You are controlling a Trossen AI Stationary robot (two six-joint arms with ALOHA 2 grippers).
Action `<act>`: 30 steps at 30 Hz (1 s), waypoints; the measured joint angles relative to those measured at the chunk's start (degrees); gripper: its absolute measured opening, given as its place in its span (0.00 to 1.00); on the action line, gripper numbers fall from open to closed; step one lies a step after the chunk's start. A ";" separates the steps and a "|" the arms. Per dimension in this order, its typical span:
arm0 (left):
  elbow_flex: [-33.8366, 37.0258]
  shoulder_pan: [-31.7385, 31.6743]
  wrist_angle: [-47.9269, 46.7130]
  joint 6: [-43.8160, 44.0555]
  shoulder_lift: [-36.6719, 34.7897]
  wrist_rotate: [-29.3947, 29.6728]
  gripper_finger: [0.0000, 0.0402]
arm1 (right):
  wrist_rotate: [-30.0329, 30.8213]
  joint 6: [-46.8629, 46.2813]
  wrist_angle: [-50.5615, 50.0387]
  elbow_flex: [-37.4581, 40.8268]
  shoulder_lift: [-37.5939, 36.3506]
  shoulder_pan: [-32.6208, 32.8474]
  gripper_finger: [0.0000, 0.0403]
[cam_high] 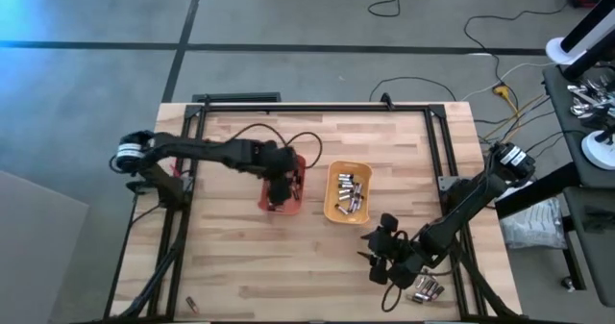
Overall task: Sort batteries
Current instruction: Put the brown-black battery into the orange bin
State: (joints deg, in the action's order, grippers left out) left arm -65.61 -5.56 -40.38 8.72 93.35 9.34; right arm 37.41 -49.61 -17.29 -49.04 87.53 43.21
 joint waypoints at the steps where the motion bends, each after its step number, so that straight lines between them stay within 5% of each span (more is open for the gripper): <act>1: 0.21 -0.74 0.76 -1.96 1.07 -0.15 0.49 | -0.02 -0.38 -0.01 0.00 0.16 0.27 0.50; 16: -0.15 -1.38 1.65 -9.15 13.90 -4.02 0.55 | -0.37 -1.92 -0.62 0.00 0.52 1.06 0.50; 30: -0.14 -0.47 0.96 -7.70 9.91 -3.92 0.60 | -0.57 -4.83 -0.89 0.00 0.52 1.06 0.50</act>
State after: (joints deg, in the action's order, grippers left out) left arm -65.76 -6.03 -39.42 1.02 103.26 5.42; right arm 36.84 -54.44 -18.17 -49.04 88.06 44.27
